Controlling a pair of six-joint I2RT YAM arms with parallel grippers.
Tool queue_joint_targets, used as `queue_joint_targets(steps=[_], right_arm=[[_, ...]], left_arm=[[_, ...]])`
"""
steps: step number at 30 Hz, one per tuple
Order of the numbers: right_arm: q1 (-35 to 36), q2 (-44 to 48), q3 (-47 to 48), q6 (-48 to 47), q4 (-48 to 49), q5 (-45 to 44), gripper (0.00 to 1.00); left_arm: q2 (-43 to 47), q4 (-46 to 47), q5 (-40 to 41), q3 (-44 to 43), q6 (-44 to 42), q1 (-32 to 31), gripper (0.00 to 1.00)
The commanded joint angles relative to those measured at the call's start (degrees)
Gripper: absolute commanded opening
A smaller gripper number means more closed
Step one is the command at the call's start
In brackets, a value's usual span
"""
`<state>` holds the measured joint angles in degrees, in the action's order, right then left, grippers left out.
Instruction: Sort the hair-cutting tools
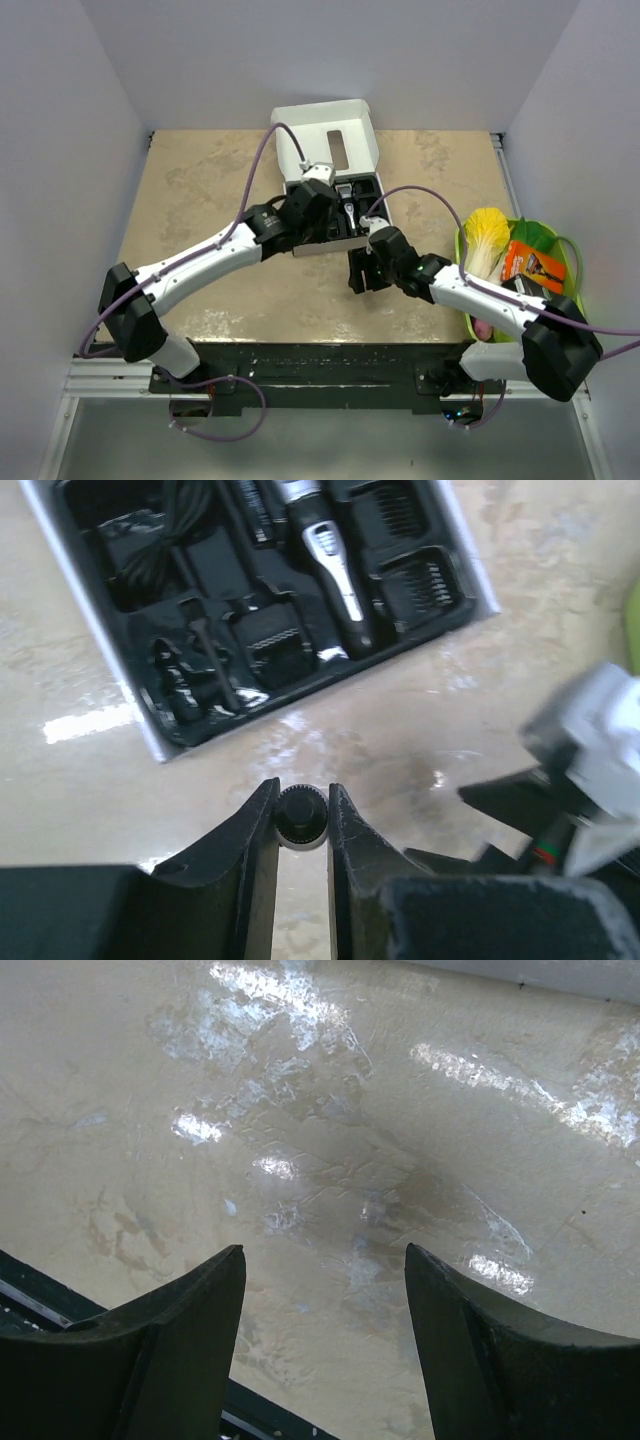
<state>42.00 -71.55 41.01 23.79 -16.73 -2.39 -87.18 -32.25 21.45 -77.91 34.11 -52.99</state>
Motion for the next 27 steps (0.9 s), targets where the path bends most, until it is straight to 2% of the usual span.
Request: queue_joint_targets(steps=[1,11,15,18,27], right_arm=[[0.19,-0.35,2.84,-1.29,1.88,-1.12,0.68],[0.10,-1.49,3.19,-2.17,2.58,-1.47,0.68],[0.19,-2.19,2.84,-2.43,3.63,-0.86,0.68],[0.19,-2.89,2.23,-2.35,4.95,0.46,0.68],[0.19,-5.71,1.70,-2.43,8.55,3.35,0.68]], left_arm=[[-3.87,-8.26,-6.77,-5.48,-3.25,6.13,0.12],[-19.33,-14.24,-19.06,-17.88,-7.12,14.67,0.12],[-24.17,-17.66,-20.22,-23.06,-7.21,16.86,0.12],[-27.25,-19.08,-21.19,-24.31,-6.51,18.18,0.13],[-28.14,-21.27,-22.51,-22.91,-3.26,20.91,0.15]])
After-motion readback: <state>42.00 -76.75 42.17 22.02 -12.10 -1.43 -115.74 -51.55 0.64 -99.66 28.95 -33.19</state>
